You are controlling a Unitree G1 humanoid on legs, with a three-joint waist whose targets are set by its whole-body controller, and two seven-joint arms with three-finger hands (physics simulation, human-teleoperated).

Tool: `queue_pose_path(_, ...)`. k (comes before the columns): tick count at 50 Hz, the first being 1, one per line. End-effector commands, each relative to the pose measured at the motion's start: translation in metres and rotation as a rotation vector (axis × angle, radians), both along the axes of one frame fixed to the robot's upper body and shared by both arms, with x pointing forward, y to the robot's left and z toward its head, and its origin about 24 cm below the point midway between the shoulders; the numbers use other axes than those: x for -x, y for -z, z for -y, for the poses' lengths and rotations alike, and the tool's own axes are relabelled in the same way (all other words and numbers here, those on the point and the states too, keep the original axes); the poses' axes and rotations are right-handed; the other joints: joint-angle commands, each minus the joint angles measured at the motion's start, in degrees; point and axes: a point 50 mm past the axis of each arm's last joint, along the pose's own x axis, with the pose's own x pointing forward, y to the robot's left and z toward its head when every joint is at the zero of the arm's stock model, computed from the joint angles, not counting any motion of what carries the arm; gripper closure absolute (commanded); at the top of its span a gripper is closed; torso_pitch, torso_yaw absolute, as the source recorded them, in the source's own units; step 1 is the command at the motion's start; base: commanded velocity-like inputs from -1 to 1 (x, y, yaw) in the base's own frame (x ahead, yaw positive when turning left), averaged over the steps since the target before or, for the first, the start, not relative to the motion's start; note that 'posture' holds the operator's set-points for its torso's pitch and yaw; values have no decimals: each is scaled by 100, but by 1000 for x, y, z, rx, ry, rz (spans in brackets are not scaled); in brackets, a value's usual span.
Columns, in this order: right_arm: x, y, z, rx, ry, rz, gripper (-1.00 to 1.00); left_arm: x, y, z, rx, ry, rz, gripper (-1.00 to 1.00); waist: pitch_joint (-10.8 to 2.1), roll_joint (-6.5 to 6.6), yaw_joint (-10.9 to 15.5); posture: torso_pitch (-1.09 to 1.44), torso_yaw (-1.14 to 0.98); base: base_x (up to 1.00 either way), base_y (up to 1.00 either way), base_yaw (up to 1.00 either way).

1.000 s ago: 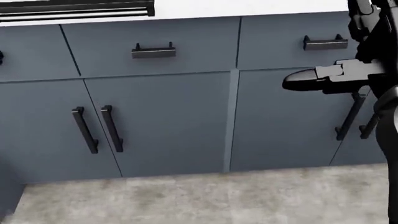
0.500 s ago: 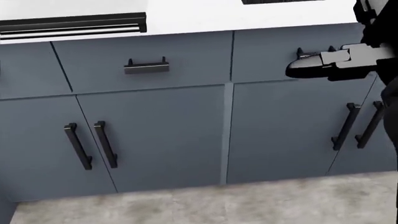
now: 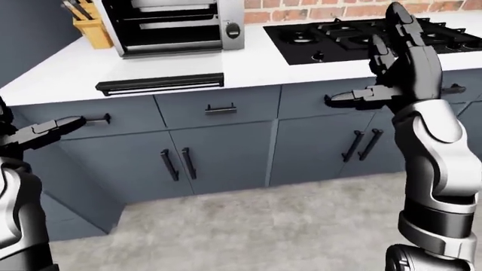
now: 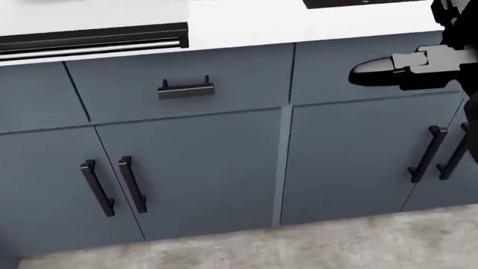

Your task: Close the toaster oven door.

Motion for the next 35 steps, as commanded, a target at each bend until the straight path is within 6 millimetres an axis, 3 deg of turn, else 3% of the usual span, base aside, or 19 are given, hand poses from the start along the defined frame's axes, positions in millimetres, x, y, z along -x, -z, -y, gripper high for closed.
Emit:
queue_pose_path(1,9,-22,1,16,10,113,-100,4,-24,3,-60,6,93,-100,-126,29,-20,0,0,2,22,0)
queue_pose_path(3,9,-21,1,18,8,114,-100,4,-24,3,-62,7,92,-100,-111,-112,-12,0,0,2,22,0)
queue_pose_path(6,9,-21,1,20,9,114,-100,4,-23,2,-63,4,89,-100,-147,-436,3,0,0,2,22,0)
queue_pose_path(7,9,-21,1,21,9,114,-100,5,-23,2,-63,4,89,-100,-149,-204,-51,0,0,2,22,0)
queue_pose_path(8,10,-21,0,23,8,115,-100,5,-23,3,-64,6,89,-100,-172,-305,-28,0,0,2,22,0)
queue_pose_path(11,10,-21,1,26,8,116,-100,5,-22,3,-68,7,87,-100,-233,-279,-39,0,0,2,21,0)
queue_pose_path(15,10,-21,1,30,9,118,-100,5,-22,4,-69,9,87,-100,-107,11,-55,0,0,3,18,0)
queue_pose_path(17,10,-21,1,31,9,120,-100,6,-23,3,-70,8,88,-100,-121,310,-85,0,0,5,17,0)
queue_pose_path(18,10,-21,1,32,9,120,-100,6,-22,3,-70,8,87,-100,-201,582,-78,0,0,7,16,0)
queue_pose_path(19,10,-21,1,33,10,121,-100,6,-22,3,-69,7,88,-100,-149,387,-43,0,0,6,16,0)
queue_pose_path(21,10,-22,1,35,10,122,-100,5,-22,4,-70,8,87,-100,-115,376,-35,0,0,8,16,0)
queue_pose_path(24,11,-23,1,36,9,124,-100,6,-22,4,-69,8,88,-100,-133,213,-22,0,0,9,14,0)
queue_pose_path(29,11,-24,0,40,8,127,-100,6,-23,4,-68,8,90,-100,-45,-37,-13,0,0,14,9,0)
queue_pose_path(31,10,-24,0,43,9,128,-100,5,-23,4,-69,9,89,-100,-46,-199,5,0,0,16,7,0)
queue_pose_path(33,11,-24,1,44,10,129,-100,5,-23,4,-69,10,90,-100,-111,-479,13,0,0,19,6,0)
queue_pose_path(34,10,-25,1,44,10,129,-100,5,-24,4,-68,9,91,-100,-75,-351,-11,0,0,19,5,0)
queue_pose_path(35,10,-25,1,45,10,130,-100,5,-24,4,-67,9,91,-100,-64,-323,-18,0,0,19,4,0)
